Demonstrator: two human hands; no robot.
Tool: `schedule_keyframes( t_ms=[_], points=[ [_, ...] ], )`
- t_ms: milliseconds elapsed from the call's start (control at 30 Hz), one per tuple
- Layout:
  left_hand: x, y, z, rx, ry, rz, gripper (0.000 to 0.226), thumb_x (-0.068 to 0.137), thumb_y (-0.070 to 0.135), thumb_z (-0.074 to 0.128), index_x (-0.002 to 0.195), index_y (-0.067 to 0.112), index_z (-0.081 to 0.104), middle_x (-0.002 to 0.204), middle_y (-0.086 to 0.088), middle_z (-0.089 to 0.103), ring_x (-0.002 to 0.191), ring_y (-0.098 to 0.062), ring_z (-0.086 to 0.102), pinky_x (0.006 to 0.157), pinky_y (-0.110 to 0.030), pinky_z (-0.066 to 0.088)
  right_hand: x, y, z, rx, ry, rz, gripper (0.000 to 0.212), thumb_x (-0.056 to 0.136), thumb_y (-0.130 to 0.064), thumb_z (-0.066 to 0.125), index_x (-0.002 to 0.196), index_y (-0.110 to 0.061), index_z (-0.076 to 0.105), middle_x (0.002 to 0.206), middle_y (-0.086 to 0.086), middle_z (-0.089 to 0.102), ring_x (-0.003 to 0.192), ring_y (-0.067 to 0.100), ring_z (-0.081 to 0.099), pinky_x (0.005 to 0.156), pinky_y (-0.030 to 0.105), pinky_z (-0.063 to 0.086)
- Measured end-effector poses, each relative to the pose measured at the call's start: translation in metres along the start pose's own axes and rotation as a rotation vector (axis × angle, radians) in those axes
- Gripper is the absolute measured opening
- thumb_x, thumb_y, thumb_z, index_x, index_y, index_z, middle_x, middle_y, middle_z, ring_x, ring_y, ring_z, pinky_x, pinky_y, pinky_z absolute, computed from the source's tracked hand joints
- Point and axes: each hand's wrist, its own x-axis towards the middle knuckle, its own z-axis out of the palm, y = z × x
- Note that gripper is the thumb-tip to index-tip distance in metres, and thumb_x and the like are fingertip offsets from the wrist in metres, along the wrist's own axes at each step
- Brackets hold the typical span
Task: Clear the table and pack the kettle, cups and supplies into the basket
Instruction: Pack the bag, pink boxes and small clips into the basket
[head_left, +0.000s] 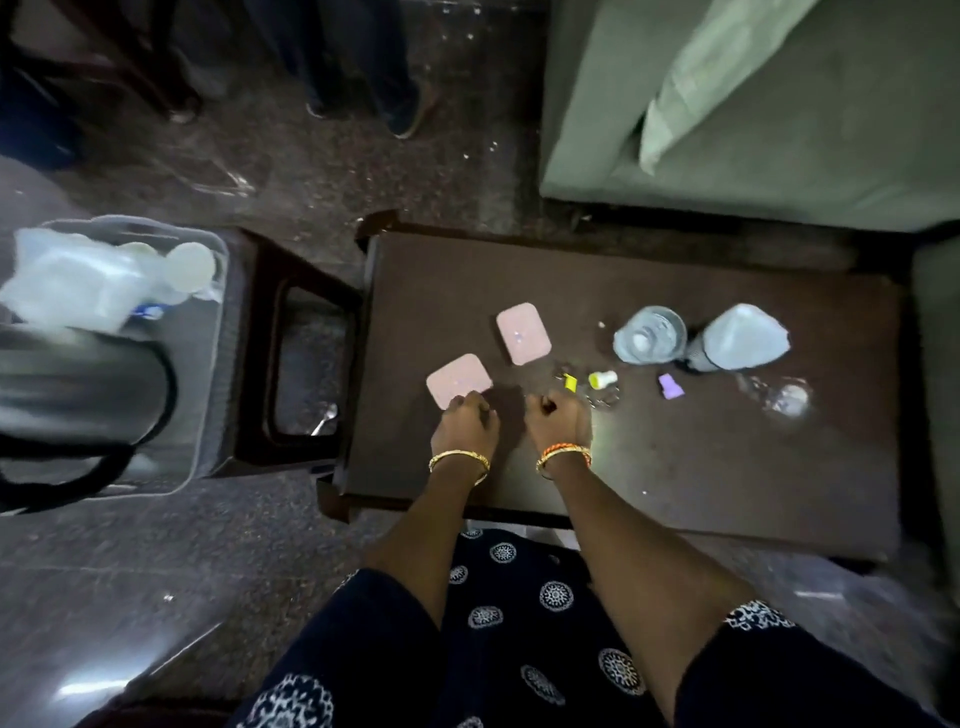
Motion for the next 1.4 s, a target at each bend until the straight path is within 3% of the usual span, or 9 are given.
schedule_keyframes(
  t_ms=[133, 333, 433, 600, 867, 1067, 1167, 1267, 1400],
  points=[
    [-0.007, 0.032, 0.042, 0.045, -0.084, 0.038, 0.027, 0.087, 0.021, 0.054, 0.11, 0.007, 0.056, 0.123, -0.016, 0.052, 0.114, -0.035, 0.051, 0.088, -0.041, 0.047, 0.015, 0.051, -0.039, 0.096, 0.086, 0.073, 0.022, 0.085, -0.019, 0.058, 0.069, -0.004, 0.059, 0.074, 0.023, 0.066, 0.072, 0.039, 0.058, 0.061, 0.033, 0.041],
    [0.011, 0.057, 0.067, -0.046, -0.016, -0.038, 0.026, 0.084, 0.019, 0.057, 0.107, 0.006, 0.058, 0.117, -0.018, 0.057, 0.11, -0.036, 0.054, 0.09, -0.04, 0.046, 0.067, 0.085, -0.07, 0.17, 0.081, 0.204, 0.007, 0.085, -0.016, 0.053, 0.085, -0.011, 0.059, 0.095, 0.022, 0.068, 0.087, 0.043, 0.062, 0.075, 0.041, 0.049],
    [0.026, 0.061, 0.082, -0.02, -0.078, 0.023, 0.021, 0.085, 0.018, 0.058, 0.102, 0.005, 0.06, 0.11, -0.019, 0.063, 0.106, -0.036, 0.058, 0.089, -0.039, 0.048, 0.094, 0.1, -0.075, 0.17, 0.156, 0.27, 0.031, 0.084, -0.007, 0.051, 0.113, -0.006, 0.061, 0.115, 0.021, 0.065, 0.099, 0.042, 0.061, 0.086, 0.041, 0.047],
    [0.05, 0.086, 0.119, 0.11, -0.061, 0.235, 0.032, 0.087, 0.022, 0.055, 0.117, 0.012, 0.057, 0.123, -0.012, 0.054, 0.114, -0.031, 0.052, 0.089, -0.042, 0.049, 0.126, 0.137, -0.072, 0.064, 0.222, 0.374, 0.028, 0.081, -0.011, 0.057, 0.105, 0.002, 0.054, 0.113, 0.026, 0.056, 0.104, 0.041, 0.054, 0.083, 0.041, 0.044],
    [0.088, 0.115, 0.156, 0.397, -0.138, 0.255, 0.036, 0.09, 0.023, 0.051, 0.126, 0.018, 0.053, 0.13, -0.01, 0.046, 0.121, -0.029, 0.046, 0.091, -0.043, 0.049, 0.149, 0.151, -0.058, 0.03, 0.143, 0.199, 0.024, 0.082, -0.02, 0.062, 0.105, -0.01, 0.062, 0.112, 0.019, 0.053, 0.093, 0.038, 0.06, 0.083, 0.04, 0.049],
    [0.065, 0.102, 0.16, 0.192, -0.196, 0.118, 0.042, 0.086, 0.022, 0.058, 0.127, 0.017, 0.052, 0.134, -0.01, 0.044, 0.113, -0.035, 0.055, 0.089, -0.044, 0.049, 0.133, 0.143, -0.044, 0.025, -0.028, 0.171, 0.016, 0.082, -0.013, 0.063, 0.096, -0.005, 0.063, 0.104, 0.022, 0.057, 0.091, 0.038, 0.06, 0.084, 0.035, 0.047],
    [0.05, 0.088, 0.146, 0.051, -0.047, 0.105, 0.04, 0.086, 0.022, 0.058, 0.124, 0.012, 0.053, 0.13, -0.013, 0.046, 0.112, -0.034, 0.053, 0.087, -0.042, 0.049, 0.12, 0.127, -0.042, -0.043, 0.008, 0.22, 0.028, 0.079, -0.02, 0.065, 0.102, -0.005, 0.063, 0.106, 0.022, 0.059, 0.099, 0.038, 0.056, 0.085, 0.037, 0.045],
    [0.043, 0.071, 0.117, -0.098, 0.321, 0.094, 0.023, 0.086, 0.017, 0.058, 0.106, 0.006, 0.06, 0.111, -0.017, 0.053, 0.1, -0.035, 0.057, 0.078, -0.039, 0.048, 0.112, 0.088, -0.039, 0.017, 0.094, 0.163, 0.022, 0.077, -0.021, 0.065, 0.093, -0.006, 0.065, 0.098, 0.019, 0.064, 0.093, 0.036, 0.059, 0.078, 0.034, 0.046],
    [0.054, 0.032, 0.071, -0.197, 0.658, -0.177, 0.038, 0.082, 0.017, 0.062, 0.117, 0.003, 0.054, 0.119, -0.023, 0.049, 0.108, -0.038, 0.049, 0.089, -0.041, 0.043, 0.111, 0.025, -0.015, 0.168, 0.0, -0.058, 0.012, 0.079, -0.011, 0.061, 0.086, -0.007, 0.069, 0.084, 0.017, 0.071, 0.083, 0.033, 0.065, 0.078, 0.035, 0.05]
  ],
)
